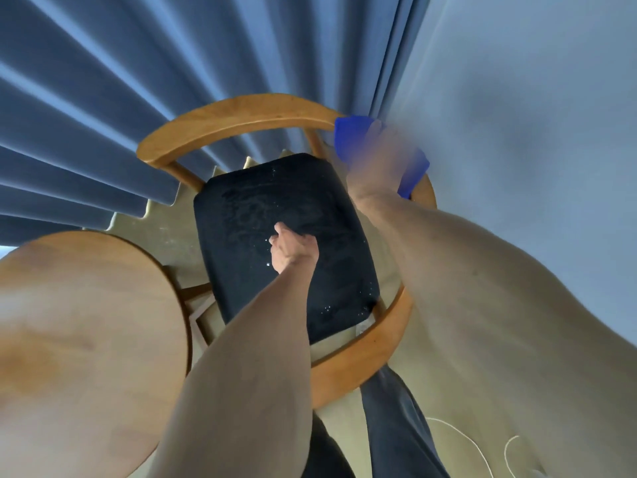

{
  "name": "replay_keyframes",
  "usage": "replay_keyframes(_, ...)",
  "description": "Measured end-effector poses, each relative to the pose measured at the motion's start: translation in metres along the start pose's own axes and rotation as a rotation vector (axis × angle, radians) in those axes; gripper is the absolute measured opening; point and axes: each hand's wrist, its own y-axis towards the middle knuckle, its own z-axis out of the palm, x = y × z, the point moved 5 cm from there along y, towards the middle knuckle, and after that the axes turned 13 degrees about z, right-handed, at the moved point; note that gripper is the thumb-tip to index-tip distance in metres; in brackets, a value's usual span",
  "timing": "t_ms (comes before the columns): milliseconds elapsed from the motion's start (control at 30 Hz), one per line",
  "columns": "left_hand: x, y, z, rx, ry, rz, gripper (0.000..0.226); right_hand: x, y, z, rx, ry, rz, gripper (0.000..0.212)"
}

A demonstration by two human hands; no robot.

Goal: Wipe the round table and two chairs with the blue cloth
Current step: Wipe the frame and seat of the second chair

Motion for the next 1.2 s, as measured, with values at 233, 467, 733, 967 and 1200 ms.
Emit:
replay_keyframes(233,0.032,-0.023,0.002,0.064,0.041,0.095,0.043,-0.042,-0.041,0.010,-0.149,0.086,0.126,0.078)
replay_keyframes(467,0.094,-0.045,-0.004,0.114,0.114,0.177,0.046,-0.082,-0.122,0.044,-0.150,0.196,0.431,0.097)
replay_keyframes(733,0.144,-0.080,0.001,0.137,0.157,0.196,0.048,-0.090,-0.235,0.107,0.000,0.286,0.605,0.078)
replay_keyframes(967,0.163,-0.107,0.003,0.113,0.122,0.201,0.046,-0.093,-0.249,0.106,0.066,0.298,0.545,0.079)
replay_keyframes(1200,0.203,-0.115,-0.013,0.035,0.121,0.172,0.042,-0.089,-0.274,0.106,0.130,0.288,0.549,0.079)
